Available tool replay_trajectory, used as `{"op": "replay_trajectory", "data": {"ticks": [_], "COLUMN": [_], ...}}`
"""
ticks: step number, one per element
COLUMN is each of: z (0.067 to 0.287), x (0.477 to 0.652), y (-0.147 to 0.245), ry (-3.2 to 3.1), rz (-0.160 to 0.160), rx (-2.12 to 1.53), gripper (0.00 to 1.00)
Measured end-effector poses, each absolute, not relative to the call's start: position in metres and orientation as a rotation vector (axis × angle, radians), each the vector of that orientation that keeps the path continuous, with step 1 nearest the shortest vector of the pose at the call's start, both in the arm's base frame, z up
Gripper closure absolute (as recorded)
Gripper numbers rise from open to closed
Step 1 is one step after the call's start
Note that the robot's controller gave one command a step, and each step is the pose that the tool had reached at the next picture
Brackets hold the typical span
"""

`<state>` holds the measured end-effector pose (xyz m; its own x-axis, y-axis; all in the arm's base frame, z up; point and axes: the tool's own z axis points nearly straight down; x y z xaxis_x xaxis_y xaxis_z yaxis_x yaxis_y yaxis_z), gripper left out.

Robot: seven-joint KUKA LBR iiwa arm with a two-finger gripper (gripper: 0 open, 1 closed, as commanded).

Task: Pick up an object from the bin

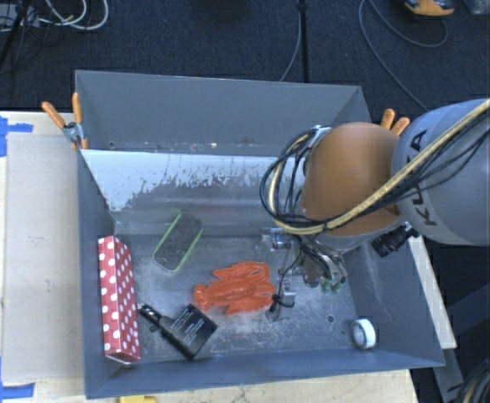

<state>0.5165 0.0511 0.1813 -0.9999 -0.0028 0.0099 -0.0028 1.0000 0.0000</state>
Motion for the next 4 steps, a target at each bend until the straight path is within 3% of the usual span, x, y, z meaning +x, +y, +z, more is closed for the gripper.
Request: {"op": "replay_trajectory", "data": {"ticks": [1, 2, 3, 4], "z": [0.186, 0.146, 0.079, 0.056], "x": [0.518, 0.529, 0.542, 0.548], "y": [0.051, 0.056, 0.062, 0.063], "ry": [-3.139, -3.141, -3.139, -3.148], "rz": [0.000, -0.001, -0.001, -0.004], "rx": [0.002, 0.101, 0.100, 0.133], "gripper": [0.00, 0.00, 0.00, 1.00]}}
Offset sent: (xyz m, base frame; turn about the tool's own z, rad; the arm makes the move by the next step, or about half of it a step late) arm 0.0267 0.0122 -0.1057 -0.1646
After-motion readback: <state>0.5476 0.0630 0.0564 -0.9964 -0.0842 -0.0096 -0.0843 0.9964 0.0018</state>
